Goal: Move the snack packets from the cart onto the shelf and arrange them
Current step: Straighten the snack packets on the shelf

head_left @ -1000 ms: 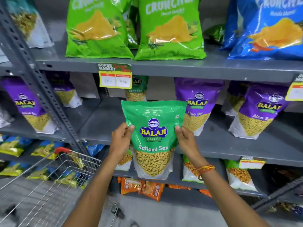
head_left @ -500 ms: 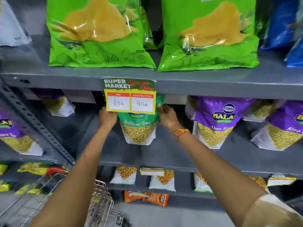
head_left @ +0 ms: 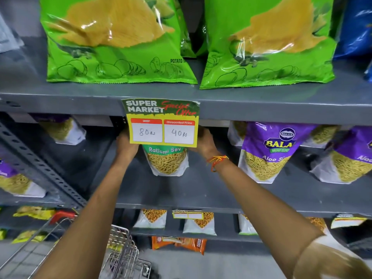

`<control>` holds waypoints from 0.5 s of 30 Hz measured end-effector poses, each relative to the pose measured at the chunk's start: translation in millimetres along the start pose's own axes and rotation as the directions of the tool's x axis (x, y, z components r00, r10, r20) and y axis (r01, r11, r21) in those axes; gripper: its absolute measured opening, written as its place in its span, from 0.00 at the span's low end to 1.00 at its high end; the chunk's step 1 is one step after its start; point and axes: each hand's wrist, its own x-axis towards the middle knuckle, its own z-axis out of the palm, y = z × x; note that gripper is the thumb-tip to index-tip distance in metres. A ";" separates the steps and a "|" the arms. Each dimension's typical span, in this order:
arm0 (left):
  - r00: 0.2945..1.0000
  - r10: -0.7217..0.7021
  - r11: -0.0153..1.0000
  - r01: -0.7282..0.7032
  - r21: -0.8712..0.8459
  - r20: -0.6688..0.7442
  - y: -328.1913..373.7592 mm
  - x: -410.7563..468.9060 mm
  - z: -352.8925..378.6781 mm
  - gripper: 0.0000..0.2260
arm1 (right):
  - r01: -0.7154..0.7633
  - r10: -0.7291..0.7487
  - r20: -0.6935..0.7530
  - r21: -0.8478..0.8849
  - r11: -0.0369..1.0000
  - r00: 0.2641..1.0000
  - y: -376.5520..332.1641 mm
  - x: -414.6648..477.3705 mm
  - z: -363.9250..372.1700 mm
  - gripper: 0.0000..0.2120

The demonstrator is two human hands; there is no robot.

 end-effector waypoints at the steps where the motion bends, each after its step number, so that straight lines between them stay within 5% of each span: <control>1: 1.000 0.027 0.999 -0.027 -0.034 -0.017 1.6 -3.0 -2.2 0.06 | 0.010 -0.010 -0.005 -0.031 0.999 1.000 2.1 -3.3 -1.8 0.12; 6: 0.998 0.057 0.899 -0.036 -0.437 0.035 -9.0 -11.7 -6.3 0.10 | -0.012 0.007 0.156 0.028 1.000 0.988 25.6 -55.1 -40.5 0.11; 9: 0.991 0.072 0.879 -0.011 -0.476 0.111 -24.5 -13.4 -4.4 0.15 | -0.216 0.271 0.360 -0.186 0.959 0.893 70.0 -91.5 -93.3 0.14; 12: 0.967 0.099 0.898 0.015 -0.439 0.236 -39.8 -17.9 6.2 0.15 | -0.498 0.590 0.179 -0.379 0.780 0.787 110.0 -115.3 -156.1 0.19; 15: 0.930 0.053 0.931 0.086 -0.354 0.364 -57.6 -16.5 20.0 0.18 | -0.511 0.484 -0.169 -0.353 0.784 0.859 146.3 -114.3 -205.6 0.15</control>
